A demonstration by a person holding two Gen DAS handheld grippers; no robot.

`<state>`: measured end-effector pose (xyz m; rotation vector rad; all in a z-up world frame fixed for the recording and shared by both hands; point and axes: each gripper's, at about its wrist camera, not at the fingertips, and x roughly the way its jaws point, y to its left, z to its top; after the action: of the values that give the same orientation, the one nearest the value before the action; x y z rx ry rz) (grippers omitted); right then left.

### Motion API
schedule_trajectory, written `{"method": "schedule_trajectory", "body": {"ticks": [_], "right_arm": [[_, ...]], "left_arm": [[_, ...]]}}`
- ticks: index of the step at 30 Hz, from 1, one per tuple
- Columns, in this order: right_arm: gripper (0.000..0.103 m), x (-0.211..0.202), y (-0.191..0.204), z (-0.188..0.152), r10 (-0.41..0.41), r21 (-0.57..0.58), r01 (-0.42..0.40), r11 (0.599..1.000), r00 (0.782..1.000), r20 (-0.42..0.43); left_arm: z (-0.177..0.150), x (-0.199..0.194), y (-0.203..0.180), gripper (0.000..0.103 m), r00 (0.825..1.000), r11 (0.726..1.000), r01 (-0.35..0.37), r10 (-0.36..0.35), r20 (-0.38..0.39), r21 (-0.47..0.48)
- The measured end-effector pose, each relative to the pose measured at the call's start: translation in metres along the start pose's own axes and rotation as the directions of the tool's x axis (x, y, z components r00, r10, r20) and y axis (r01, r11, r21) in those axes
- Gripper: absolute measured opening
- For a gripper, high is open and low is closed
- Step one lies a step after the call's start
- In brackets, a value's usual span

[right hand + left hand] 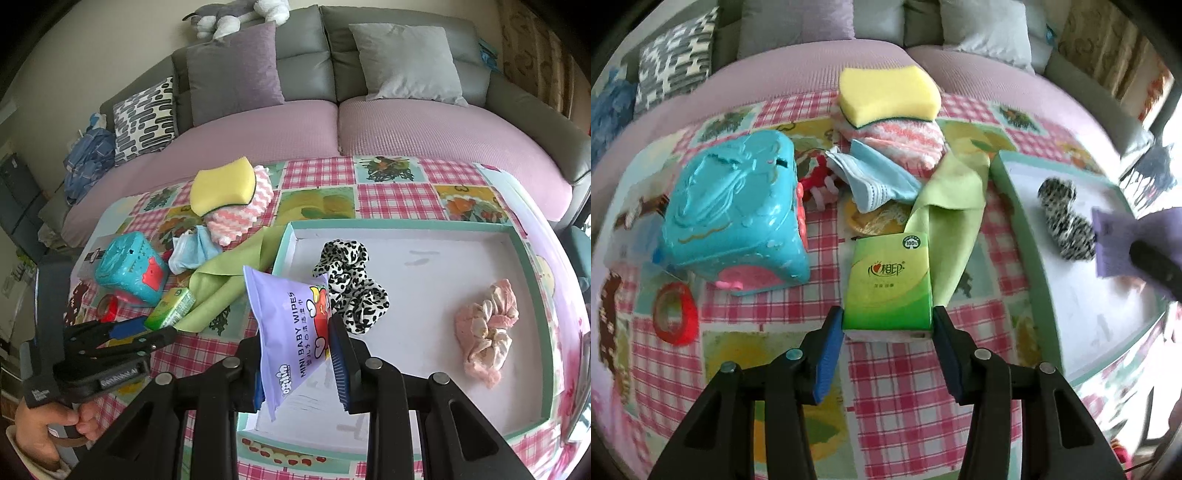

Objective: Organize soft objects
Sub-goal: 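Carry pouch and tissue pack into the tray and open both tools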

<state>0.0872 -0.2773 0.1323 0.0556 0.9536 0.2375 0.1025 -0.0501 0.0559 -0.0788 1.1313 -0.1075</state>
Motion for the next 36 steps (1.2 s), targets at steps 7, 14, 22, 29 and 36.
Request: {"method": "schedule_trajectory", "body": {"ticks": [7,14,22,29,36], "right_arm": [[0.031,0.002,-0.002,-0.001,-0.002,0.003,0.002,1.000,1.000,-0.012],[0.031,0.008,-0.004,-0.002,-0.013,0.001,0.013,1.000,0.999,-0.031],[0.031,0.012,-0.003,-0.003,-0.012,-0.004,0.012,1.000,0.999,-0.043],[0.031,0.011,-0.002,-0.003,-0.012,-0.007,0.012,1.000,0.999,-0.043],[0.031,0.008,-0.002,-0.002,-0.005,-0.003,0.005,1.000,0.999,-0.031]], "left_arm": [[-0.004,0.017,-0.004,0.050,0.997,0.999,-0.032,0.034,-0.074,0.018],[-0.003,0.010,-0.006,0.056,0.997,0.999,-0.037,0.039,-0.072,0.016],[0.008,0.012,-0.001,0.056,0.999,0.999,-0.030,0.028,-0.044,-0.044],[0.009,0.012,-0.001,0.048,0.999,0.998,-0.012,0.010,-0.038,-0.053],[0.011,0.001,0.002,0.048,1.000,0.997,-0.005,0.005,-0.008,-0.071]]}}
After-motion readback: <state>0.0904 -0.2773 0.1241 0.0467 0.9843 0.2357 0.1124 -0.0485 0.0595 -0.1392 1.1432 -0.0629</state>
